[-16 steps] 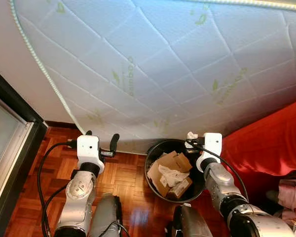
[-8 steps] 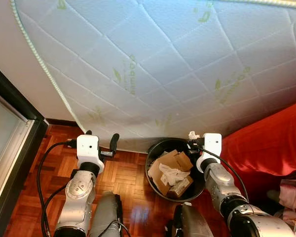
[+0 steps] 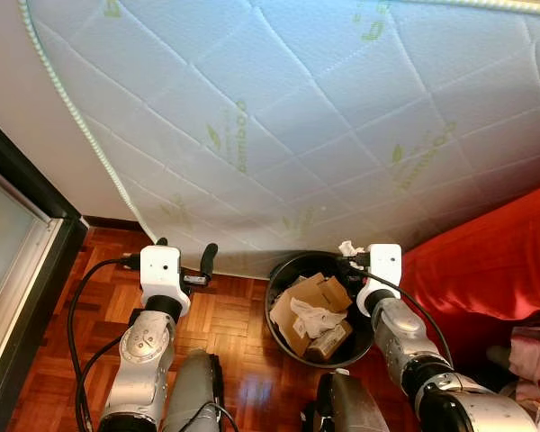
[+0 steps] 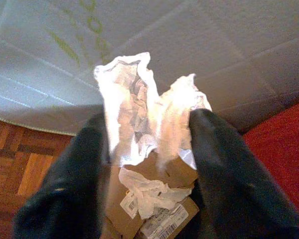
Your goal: Clean up the room
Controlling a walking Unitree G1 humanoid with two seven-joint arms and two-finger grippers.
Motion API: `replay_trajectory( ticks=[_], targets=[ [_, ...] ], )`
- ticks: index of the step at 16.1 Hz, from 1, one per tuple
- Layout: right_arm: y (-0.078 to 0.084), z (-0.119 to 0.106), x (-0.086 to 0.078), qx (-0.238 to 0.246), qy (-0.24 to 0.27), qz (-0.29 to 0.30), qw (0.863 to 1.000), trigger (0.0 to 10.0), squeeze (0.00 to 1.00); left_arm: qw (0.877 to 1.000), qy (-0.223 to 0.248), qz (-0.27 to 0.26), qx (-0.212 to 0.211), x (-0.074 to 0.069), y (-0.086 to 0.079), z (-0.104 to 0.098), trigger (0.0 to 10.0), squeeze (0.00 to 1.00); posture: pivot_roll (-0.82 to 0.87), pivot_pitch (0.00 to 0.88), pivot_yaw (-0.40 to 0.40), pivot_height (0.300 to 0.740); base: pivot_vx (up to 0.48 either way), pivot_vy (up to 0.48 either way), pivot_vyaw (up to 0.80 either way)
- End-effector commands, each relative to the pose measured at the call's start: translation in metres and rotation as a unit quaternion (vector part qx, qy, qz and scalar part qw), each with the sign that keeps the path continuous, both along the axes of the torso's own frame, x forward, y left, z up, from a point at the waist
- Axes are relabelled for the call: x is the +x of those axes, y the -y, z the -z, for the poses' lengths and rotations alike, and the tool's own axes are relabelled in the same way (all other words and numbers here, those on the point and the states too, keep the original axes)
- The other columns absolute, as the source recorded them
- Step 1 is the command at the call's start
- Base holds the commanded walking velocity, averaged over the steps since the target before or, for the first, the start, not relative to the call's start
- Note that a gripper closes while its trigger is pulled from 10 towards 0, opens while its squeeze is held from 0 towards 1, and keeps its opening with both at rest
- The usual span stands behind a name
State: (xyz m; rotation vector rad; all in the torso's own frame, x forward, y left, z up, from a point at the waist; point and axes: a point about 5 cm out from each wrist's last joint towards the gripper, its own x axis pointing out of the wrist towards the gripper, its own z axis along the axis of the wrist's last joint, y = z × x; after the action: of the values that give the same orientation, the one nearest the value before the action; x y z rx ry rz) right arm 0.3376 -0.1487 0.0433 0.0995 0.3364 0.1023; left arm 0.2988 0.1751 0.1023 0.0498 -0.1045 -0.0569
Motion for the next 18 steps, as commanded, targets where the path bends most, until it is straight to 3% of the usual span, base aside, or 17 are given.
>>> replay_trajectory(
  ticks=[1, 14, 15, 16, 18],
  targets=[
    [0.0017, 0.0167, -0.0120, -0.006, -0.039, -0.003, 0.999, 10.0, 1.00, 1.000, -0.010, -0.002, -0.005, -0.0038, 0.0010, 0.0039, 10.0, 0.00, 0.14, 0.299, -0.091, 0.647, 0.000, 0.000, 0.00],
    [-0.0071, 0.0193, -0.0140, 0.014, -0.050, -0.038, 0.998, 10.0, 1.00, 1.000, -0.011, -0.002, -0.004, -0.0019, 0.0012, 0.0040, 10.0, 0.00, 0.14, 0.293, -0.093, 0.647, 0.000, 0.000, 0.00],
    [-0.0070, 0.0191, -0.0139, 0.010, -0.049, -0.038, 0.998, 10.0, 0.20, 1.000, -0.011, -0.002, -0.004, -0.0016, 0.0012, 0.0041, 10.0, 0.00, 0.14, 0.292, -0.093, 0.647, 0.000, 0.000, 0.00],
    [-0.0068, 0.0191, -0.0140, 0.009, -0.048, -0.039, 0.998, 10.0, 0.00, 1.000, -0.012, -0.003, -0.004, -0.0013, 0.0012, 0.0044, 10.0, 0.00, 0.14, 0.290, -0.093, 0.647, 0.000, 0.000, 0.00],
    [-0.0014, 0.0226, -0.0182, 0.011, -0.043, -0.026, 0.999, 10.0, 0.00, 1.000, -0.023, -0.008, -0.004, -0.0010, -0.0016, 0.0109, 10.0, 0.00, 0.13, 0.276, -0.094, 0.647, 0.000, 0.000, 0.00]
  ],
)
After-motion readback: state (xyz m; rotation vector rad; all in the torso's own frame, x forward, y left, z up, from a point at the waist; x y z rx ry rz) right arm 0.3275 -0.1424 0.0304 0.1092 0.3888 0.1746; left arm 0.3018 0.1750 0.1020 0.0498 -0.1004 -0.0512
